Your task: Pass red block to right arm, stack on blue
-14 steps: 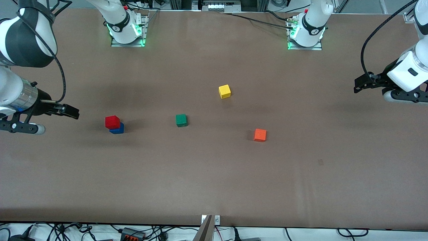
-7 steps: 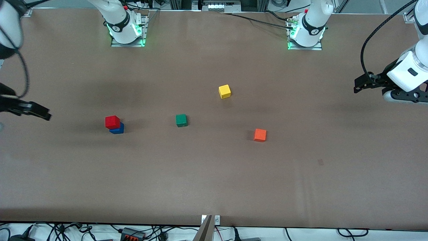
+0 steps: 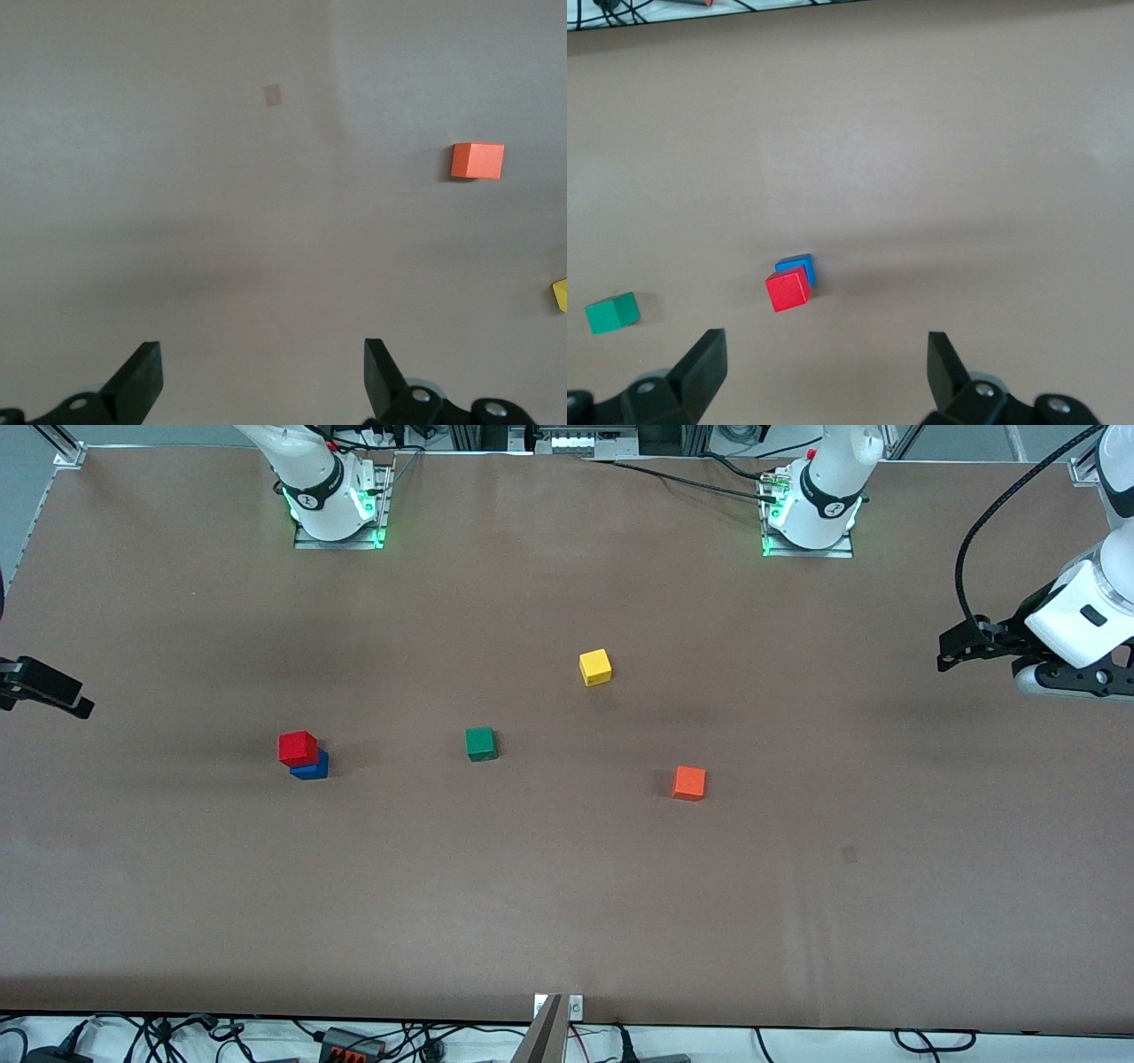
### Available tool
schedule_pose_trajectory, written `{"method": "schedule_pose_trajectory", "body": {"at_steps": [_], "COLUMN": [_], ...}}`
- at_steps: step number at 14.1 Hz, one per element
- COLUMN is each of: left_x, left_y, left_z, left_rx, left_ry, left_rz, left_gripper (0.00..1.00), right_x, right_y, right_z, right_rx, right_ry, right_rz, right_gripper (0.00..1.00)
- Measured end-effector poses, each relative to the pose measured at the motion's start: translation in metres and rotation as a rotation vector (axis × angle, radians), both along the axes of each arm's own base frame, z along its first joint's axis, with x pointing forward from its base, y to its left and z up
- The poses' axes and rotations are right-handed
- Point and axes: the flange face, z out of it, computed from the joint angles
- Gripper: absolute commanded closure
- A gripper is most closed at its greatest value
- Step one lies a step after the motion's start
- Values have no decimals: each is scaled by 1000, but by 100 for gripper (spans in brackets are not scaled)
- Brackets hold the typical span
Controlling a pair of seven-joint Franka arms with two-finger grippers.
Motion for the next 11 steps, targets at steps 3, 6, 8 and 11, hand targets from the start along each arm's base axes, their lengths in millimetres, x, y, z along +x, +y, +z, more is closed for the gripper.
{"method": "schedule_pose_trajectory", "body": {"at_steps": [3,6,8,11], "left_x": [0,0,0,0], "left_y": [0,0,0,0], "left_z": [0,0,0,0], "left_rx": [0,0,0,0], "left_ry": [0,0,0,0], "left_rz": [0,0,0,0], "left_gripper": [0,0,0,0], "right_x": [-5,-17,-29,-53], "right_y": [0,1,5,7], "right_z": [-5,-15,-24,-32], "right_rx": [2,-24,-27,-26], "right_ry": [46,81,83,76], "right_rz": [3,10,16,18], "right_gripper": [0,0,0,0]}}
